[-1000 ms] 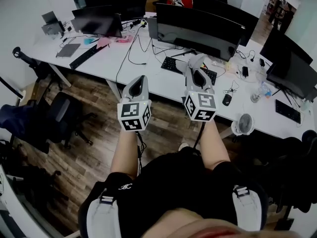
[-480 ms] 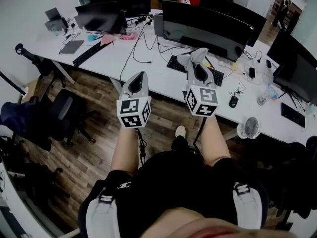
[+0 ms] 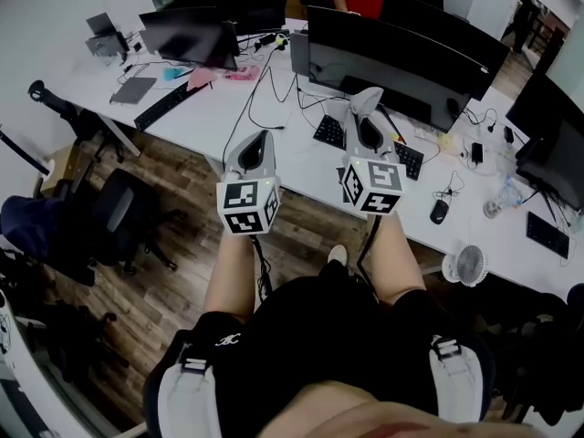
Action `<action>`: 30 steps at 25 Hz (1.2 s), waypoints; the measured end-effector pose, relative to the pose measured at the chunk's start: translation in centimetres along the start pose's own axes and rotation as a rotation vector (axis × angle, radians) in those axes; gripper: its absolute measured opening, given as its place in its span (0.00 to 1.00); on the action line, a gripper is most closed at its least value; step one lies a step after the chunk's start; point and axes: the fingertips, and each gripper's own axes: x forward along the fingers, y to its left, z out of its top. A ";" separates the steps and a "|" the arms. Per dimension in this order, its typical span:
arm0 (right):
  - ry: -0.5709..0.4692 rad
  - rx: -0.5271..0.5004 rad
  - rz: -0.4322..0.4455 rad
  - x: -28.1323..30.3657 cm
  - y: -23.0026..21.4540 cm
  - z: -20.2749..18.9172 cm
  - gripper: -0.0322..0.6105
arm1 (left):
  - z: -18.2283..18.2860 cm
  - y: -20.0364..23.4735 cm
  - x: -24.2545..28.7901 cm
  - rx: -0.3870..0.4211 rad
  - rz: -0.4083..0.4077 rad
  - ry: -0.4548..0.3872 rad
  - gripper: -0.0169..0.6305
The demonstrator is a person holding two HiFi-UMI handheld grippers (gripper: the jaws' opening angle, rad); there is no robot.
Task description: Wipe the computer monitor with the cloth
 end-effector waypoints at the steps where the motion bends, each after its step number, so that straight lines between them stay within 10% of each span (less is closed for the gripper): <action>1: 0.003 -0.001 0.005 1.0 -0.5 -0.2 0.09 | 0.1 0.0 1.1 0.005 0.000 0.001 0.10; 30: -0.029 0.002 0.007 23.9 -15.9 -1.2 0.09 | 0.2 -0.7 31.3 -0.038 -0.081 0.052 0.10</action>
